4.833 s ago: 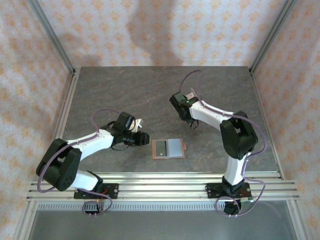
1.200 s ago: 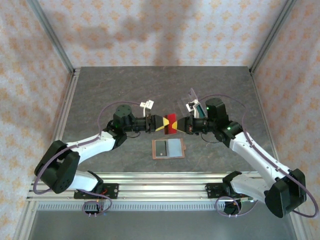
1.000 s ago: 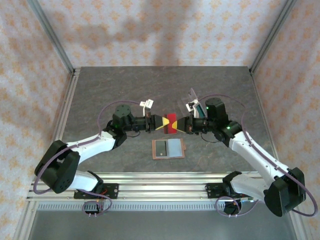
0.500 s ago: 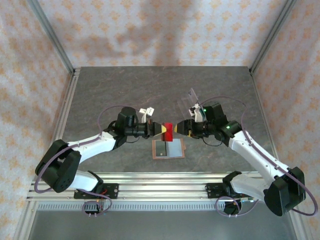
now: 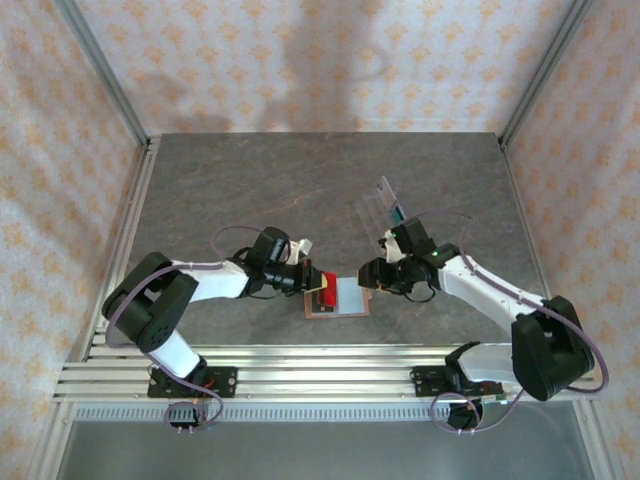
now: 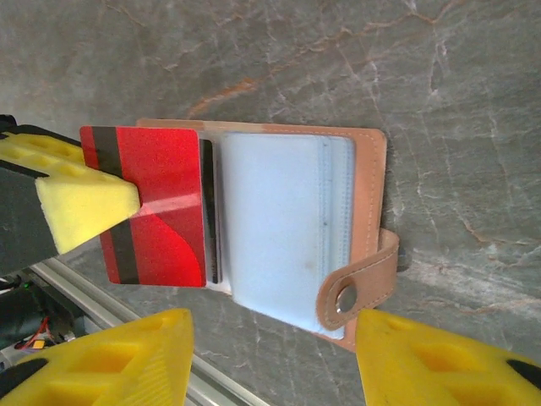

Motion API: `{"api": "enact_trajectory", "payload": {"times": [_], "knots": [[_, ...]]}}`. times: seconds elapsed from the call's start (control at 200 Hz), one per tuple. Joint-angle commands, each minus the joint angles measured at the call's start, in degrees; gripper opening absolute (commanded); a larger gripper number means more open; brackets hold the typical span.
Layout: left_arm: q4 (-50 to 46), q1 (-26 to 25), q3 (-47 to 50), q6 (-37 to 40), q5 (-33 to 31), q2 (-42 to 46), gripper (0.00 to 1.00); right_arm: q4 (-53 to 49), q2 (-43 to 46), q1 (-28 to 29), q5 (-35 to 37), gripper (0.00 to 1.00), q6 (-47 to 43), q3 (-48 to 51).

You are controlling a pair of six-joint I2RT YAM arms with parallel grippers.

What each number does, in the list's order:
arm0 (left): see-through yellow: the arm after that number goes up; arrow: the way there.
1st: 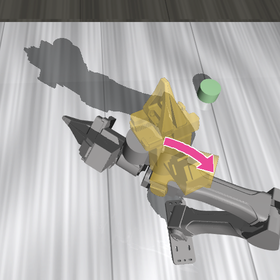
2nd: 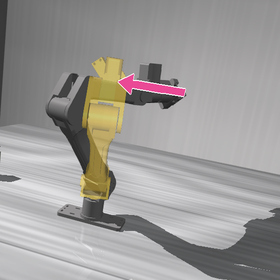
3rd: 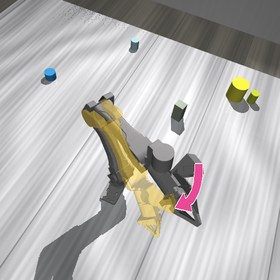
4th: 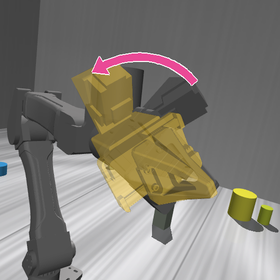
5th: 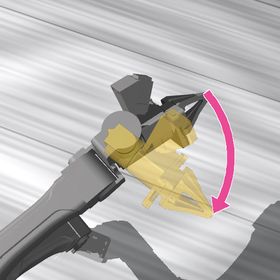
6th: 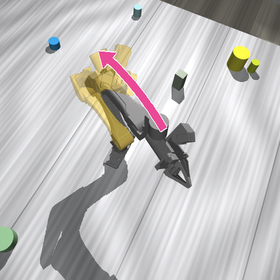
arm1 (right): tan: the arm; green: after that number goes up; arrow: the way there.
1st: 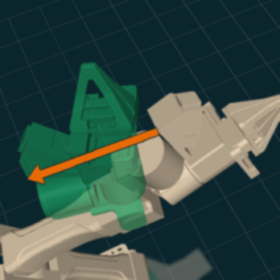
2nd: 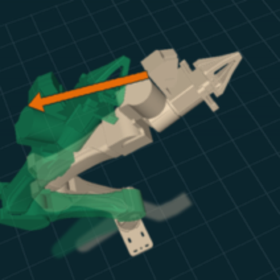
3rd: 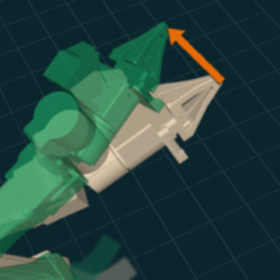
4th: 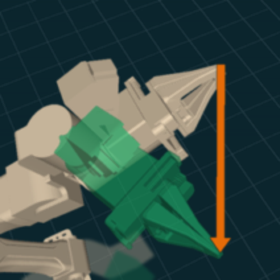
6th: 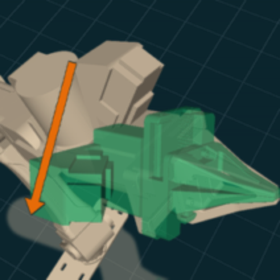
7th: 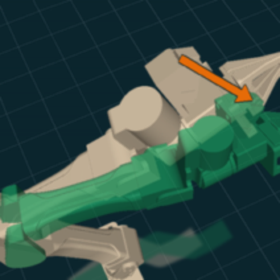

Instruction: Put the credit cards into the card holder

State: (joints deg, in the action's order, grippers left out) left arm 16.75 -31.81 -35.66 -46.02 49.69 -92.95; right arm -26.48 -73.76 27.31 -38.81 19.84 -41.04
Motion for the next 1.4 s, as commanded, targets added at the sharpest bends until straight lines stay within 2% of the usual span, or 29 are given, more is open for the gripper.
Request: {"api": "enact_trajectory", "payload": {"times": [0.0,0.135,0.35,0.751,0.821,0.961,1.081,1.146,1.271,1.397], "knots": [[5.4,-0.4,0.8,-1.1,1.1,-1.5,0.00,3.8,-1.8,-0.5,-0.6,0.53,-0.8,1.7],[6.3,-0.4,1.4,-1.4,0.8,-3.6,0.00,5.8,-3.4,-1.1,-2.3,0.53,-0.2,2.5],[20.2,-0.4,3.3,-9.4,3.7,-7.9,0.00,6.4,-4.3,-1.5,-3.3,0.53,-0.2,3.1],[33.7,-0.5,5.9,-16.6,5.3,-12.3,0.00,7.4,-5.2,-1.6,-3.0,0.52,0.0,3.9],[31.7,-0.6,6.0,-15.3,4.8,-11.1,0.00,7.6,-5.2,-1.6,-3.4,0.51,0.0,3.9],[16.7,-1.0,3.5,-7.0,3.6,-7.1,0.00,7.6,-5.8,-1.7,-2.7,0.51,-0.2,4.0],[9.4,-1.5,2.5,-3.3,2.1,-4.6,0.00,7.5,-6.5,-1.7,-3.1,0.51,-0.9,4.0],[10.1,-1.6,2.4,-3.7,2.5,-5.0,0.00,6.8,-6.4,-1.7,-1.6,0.53,-1.3,4.0],[17.6,-2.2,3.9,-8.0,3.0,-6.6,0.00,3.6,-6.2,-1.7,1.8,0.56,-2.6,2.7],[18.4,-2.4,3.7,-8.4,3.3,-7.8,0.00,1.9,-4.9,-1.7,5.6,0.62,-3.0,2.9]]}}
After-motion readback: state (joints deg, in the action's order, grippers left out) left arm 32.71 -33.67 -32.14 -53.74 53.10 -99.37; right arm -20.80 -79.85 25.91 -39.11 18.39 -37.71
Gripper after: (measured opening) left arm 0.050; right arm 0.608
